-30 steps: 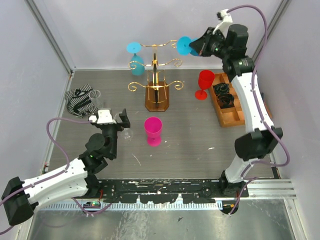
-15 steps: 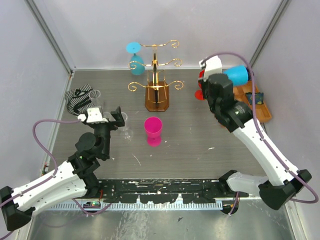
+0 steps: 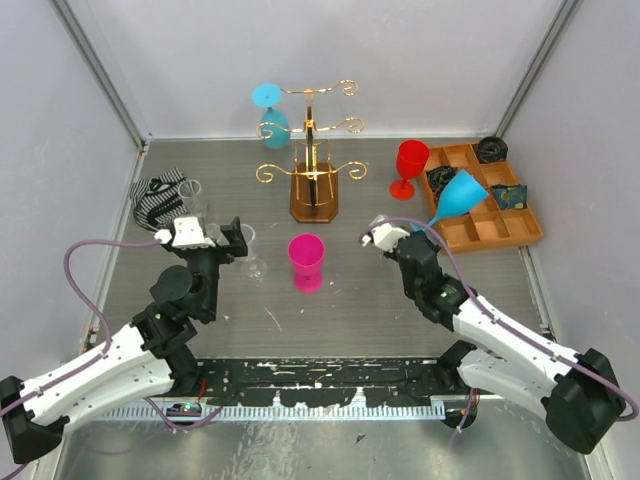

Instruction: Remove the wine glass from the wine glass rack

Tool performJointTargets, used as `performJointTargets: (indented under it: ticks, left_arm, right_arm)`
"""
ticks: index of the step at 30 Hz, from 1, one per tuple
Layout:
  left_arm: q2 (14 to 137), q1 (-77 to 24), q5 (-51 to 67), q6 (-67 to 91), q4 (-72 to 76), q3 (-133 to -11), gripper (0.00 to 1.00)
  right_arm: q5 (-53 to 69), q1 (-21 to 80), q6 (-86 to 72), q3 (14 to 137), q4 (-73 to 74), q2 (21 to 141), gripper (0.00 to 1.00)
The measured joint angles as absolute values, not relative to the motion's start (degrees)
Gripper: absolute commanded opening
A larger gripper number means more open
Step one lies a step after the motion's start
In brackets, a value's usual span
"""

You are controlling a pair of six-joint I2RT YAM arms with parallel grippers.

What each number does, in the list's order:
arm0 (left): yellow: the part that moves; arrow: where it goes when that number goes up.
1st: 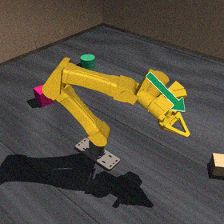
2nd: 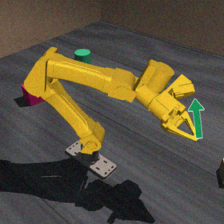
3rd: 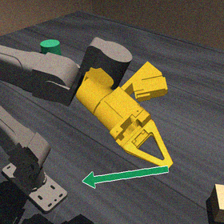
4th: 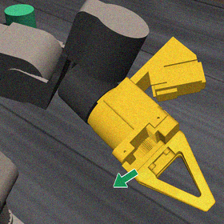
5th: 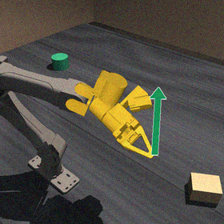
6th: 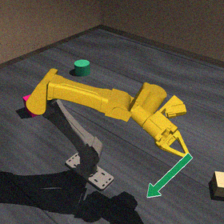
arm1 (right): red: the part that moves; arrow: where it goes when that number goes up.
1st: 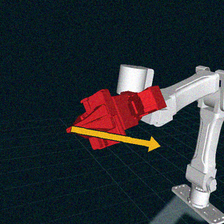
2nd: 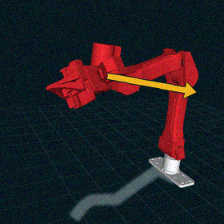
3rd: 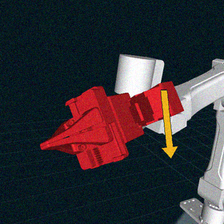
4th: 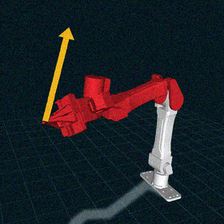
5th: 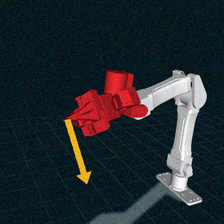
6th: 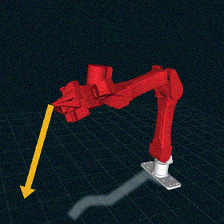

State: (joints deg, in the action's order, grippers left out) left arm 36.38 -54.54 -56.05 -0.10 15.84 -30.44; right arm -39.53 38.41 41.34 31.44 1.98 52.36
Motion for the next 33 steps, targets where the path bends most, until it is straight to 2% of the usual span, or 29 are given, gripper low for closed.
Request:
performJointTargets:
  ticks: [7,12,16,26,33]
  left_arm:
    - [35.8,-54.5,-56.0,0.1,15.8,-30.4,0.98]
    - [35.3,-54.5,-56.0,0.1,15.9,-30.4,0.98]
    - [35.3,-54.5,-56.0,0.2,16.5,-30.4,0.98]
    - [34.0,-54.5,-56.1,-0.1,16.4,-30.4,0.98]
    - [31.9,-54.5,-56.3,-0.9,15.7,-30.4,0.98]
  right_arm:
    - [-34.4,37.7,54.3,21.2,-15.9,57.1,0.0]
    - [-31.4,35.4,61.4,17.1,-31.5,66.5,0.0]
    - [-31.0,34.0,64.4,15.8,-44.7,78.6,0.0]
    - [-39.6,37.8,68.6,18.8,-73.6,109.9,0.0]
    - [-46.5,40.0,70.0,19.6,-87.8,121.2,0.0]
